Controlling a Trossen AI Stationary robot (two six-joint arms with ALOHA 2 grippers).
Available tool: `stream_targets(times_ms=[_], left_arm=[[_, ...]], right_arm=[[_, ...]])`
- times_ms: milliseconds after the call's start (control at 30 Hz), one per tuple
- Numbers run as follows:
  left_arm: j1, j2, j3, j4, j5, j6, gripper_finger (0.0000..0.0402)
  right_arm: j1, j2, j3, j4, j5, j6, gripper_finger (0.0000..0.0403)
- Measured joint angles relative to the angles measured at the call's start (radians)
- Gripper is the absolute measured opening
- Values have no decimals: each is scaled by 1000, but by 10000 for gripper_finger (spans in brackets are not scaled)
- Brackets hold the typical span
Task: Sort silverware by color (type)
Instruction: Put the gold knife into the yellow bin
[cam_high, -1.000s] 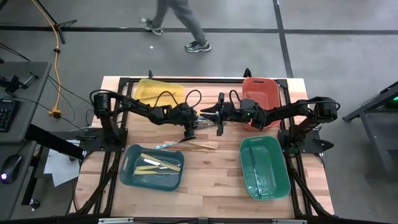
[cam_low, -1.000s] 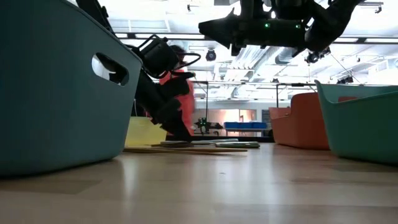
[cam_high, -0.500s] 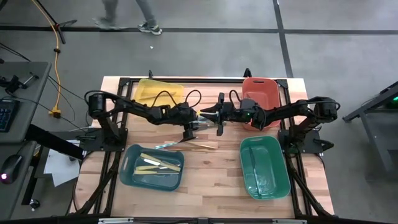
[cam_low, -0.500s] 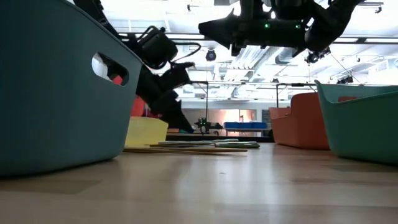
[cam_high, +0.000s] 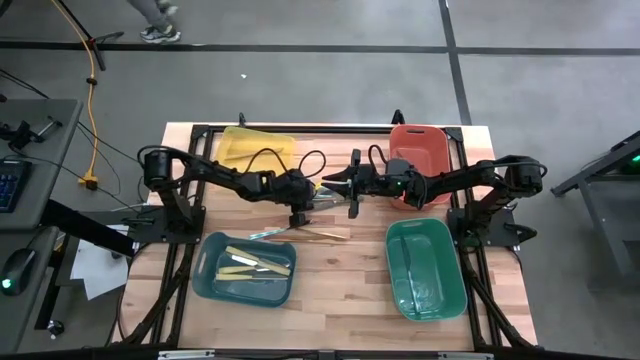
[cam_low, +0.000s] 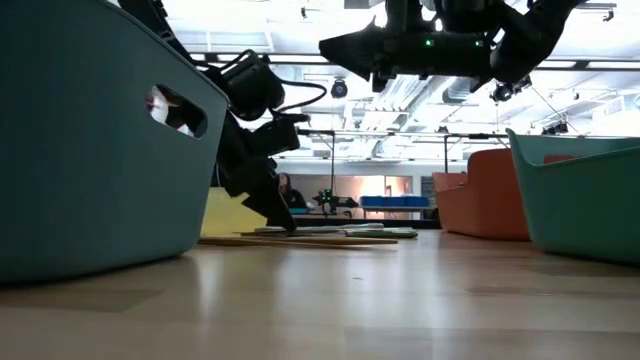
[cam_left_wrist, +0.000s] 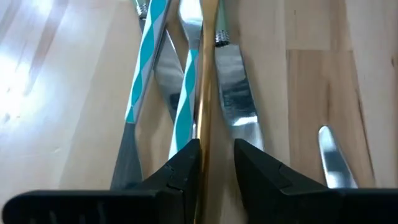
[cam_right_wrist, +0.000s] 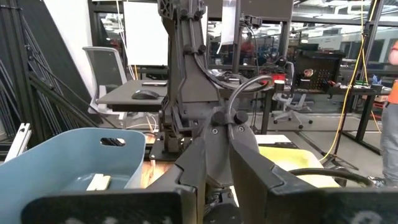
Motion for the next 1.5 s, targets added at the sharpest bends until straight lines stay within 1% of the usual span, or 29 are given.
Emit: stream_targets(times_ms=[133,333,567,700,833,933,1167,1367,1500], left_arm=[[0,2,0,-9,-37,2,90],[0,2,0,-9,-41,10,90],[0,2,1,-49,-42,-2,90],[-2,2,2,-53,-70,-20,90],[-1,2,2,-54,-74,-21,88],[-1,2,2,-56,-76,-28,76],[0,1,2,-57,-68,-27,12],[0,1,25,-101,-63,-28,9],[1,1,36,-116,-45,-40,4]], right_arm=[[0,0,0,-1,0,0,58],[0,0,0,-3,0,1,58],[0,0,0,-3,1,1,58],[0,0,0,-3,0,1,58],[0,0,0,-2,1,1,58],[0,0,0,-2,1,0,58],[0,0,0,-1,1,-1,58],[0,0,0,-1,36,-2,58],[0,0,0,-1,38,-2,58]])
